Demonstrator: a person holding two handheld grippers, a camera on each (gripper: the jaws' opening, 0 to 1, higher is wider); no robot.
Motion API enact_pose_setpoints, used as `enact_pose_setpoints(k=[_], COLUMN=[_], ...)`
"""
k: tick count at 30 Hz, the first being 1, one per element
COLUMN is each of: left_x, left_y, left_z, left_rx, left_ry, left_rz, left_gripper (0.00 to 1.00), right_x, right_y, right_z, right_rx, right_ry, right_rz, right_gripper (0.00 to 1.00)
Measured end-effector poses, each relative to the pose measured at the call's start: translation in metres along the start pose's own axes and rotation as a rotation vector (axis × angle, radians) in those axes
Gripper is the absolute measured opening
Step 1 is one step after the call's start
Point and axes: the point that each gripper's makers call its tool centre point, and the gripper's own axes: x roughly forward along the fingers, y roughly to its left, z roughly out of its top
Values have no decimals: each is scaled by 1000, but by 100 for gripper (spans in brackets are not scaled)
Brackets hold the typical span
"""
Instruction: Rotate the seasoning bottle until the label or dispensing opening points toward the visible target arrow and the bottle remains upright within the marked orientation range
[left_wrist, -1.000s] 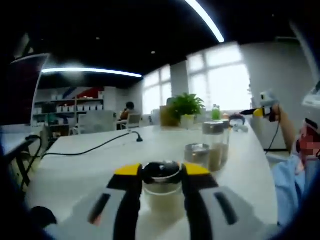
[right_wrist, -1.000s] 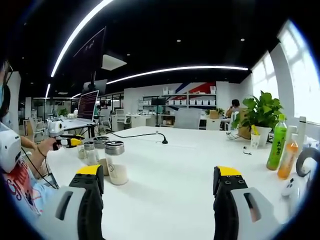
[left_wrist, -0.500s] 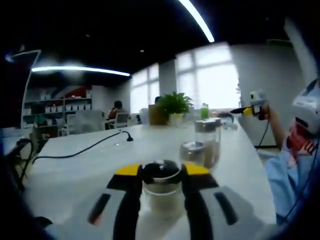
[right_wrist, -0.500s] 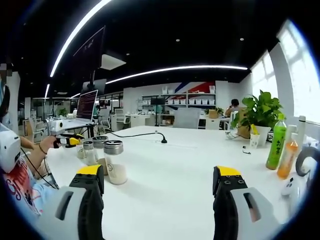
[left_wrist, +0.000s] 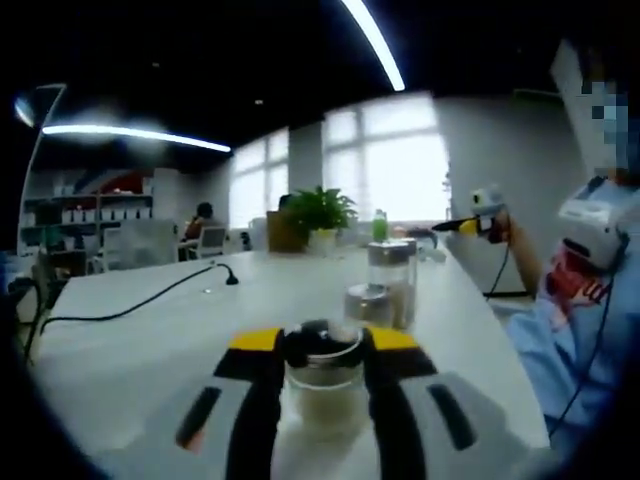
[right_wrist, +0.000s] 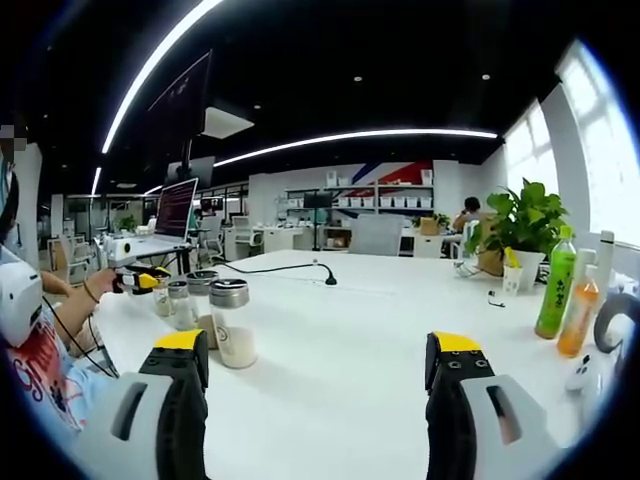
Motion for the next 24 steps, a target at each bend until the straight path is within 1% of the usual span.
enact_pose_setpoints(k=[6, 10, 11, 12, 13, 14, 17, 18, 19, 20, 22, 24], left_x=[0, 1, 1, 1, 0, -1, -7, -9, -11, -12, -15, -16], left_y=[-2, -2, -1, 1, 3, 4, 2, 4, 5, 5, 3, 1], left_z=[0, -2, -5, -6, -5, -4, 0, 0, -2, -2, 2, 5], left_rx=[10, 34, 30, 30, 38, 38, 29, 16, -19, -21, -2, 1], left_ry=[9, 15, 28, 33, 26, 18, 4, 6, 24, 32, 23, 22], left_rz=[4, 13, 30, 42, 66, 80, 108, 138, 166, 171, 190, 216], left_gripper=[33, 34, 37, 42, 50, 54, 57, 63, 67, 69, 68, 73], right_x=[-2, -1, -1, -1, 0, 0, 0, 0, 0, 0, 1, 1], right_y=[0, -2, -2, -2, -2, -2, -1, -1, -1, -1, 0, 0], right_z=[0, -1, -1, -1, -2, -2, -2, -2, -2, -2, -3, -4], right_rx=[-2, 2, 3, 4, 5, 4, 3, 3, 4, 4, 4, 1], right_ry=[-2, 1, 2, 2, 3, 4, 4, 3, 3, 5, 8, 10], right_rz=[-1, -6, -6, -6, -4, -3, -1, -1, -1, -1, -1, 0], right_gripper=[93, 93, 93, 93, 93, 93, 93, 93, 93, 93, 93, 93])
